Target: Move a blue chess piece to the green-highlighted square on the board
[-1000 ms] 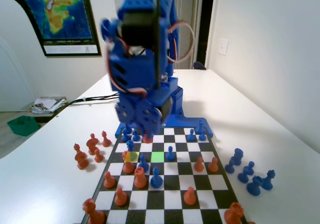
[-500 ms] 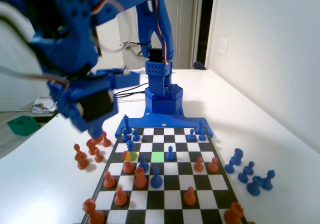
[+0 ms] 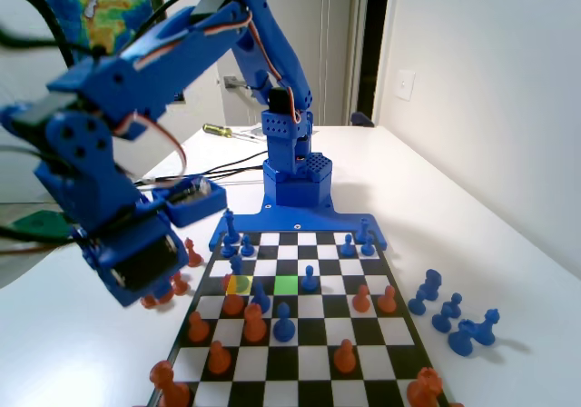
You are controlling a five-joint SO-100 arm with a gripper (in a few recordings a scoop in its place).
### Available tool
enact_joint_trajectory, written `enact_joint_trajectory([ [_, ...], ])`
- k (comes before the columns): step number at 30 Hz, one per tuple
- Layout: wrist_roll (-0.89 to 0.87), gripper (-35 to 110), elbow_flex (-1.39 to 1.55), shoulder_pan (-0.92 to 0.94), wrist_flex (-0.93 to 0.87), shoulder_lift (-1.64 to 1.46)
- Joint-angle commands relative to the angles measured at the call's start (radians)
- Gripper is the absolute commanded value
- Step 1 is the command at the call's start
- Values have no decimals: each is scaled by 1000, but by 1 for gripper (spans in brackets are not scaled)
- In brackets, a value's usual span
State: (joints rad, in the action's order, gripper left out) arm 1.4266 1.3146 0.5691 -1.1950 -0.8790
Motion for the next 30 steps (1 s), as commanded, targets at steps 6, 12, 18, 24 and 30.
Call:
enact_joint_trajectory([
  [6, 14, 1, 8, 29, 107, 21],
  [12, 29, 4, 26, 28, 109, 21],
  [18, 72, 10, 49, 21, 112, 20],
  [24, 80, 11, 66, 25, 115, -21],
  [30, 124, 11, 114, 23, 61, -146],
])
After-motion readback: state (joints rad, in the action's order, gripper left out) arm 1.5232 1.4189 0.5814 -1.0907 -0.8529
